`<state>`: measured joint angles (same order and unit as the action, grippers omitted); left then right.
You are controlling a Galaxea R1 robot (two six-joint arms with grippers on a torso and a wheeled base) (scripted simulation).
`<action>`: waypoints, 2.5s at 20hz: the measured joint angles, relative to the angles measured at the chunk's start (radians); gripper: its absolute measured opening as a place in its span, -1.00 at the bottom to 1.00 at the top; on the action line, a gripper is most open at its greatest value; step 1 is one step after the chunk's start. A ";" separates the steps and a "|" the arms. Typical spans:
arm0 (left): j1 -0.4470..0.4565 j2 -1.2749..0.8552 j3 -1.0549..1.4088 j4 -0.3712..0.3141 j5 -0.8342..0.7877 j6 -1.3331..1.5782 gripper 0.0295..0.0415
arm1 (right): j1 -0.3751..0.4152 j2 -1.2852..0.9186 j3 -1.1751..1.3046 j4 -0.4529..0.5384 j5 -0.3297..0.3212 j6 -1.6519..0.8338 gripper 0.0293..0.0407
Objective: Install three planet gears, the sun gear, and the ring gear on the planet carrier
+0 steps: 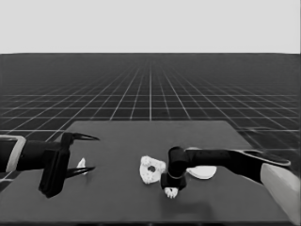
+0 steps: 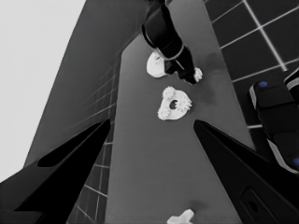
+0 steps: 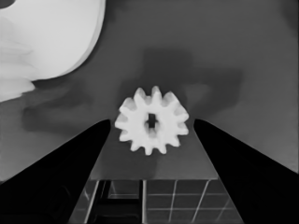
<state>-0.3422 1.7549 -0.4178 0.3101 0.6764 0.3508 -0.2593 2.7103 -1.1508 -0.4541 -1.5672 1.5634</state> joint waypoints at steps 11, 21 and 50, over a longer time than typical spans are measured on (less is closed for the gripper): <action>0.000 0.000 0.000 0.000 0.000 0.000 0.49 | -0.002 0.001 -0.002 -0.003 0.001 -0.002 -0.71; 0.000 0.000 0.000 0.000 0.000 0.000 0.49 | 0.243 -0.018 0.125 0.244 -0.023 0.103 -0.71; 0.000 0.000 0.000 0.000 0.000 0.000 0.49 | 0.153 0.361 -0.619 0.180 0.068 -0.178 -0.71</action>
<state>-0.3422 1.7549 -0.4178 0.3101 0.6764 0.3508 -0.1060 3.0710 -1.7695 -0.2740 -1.4997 1.3857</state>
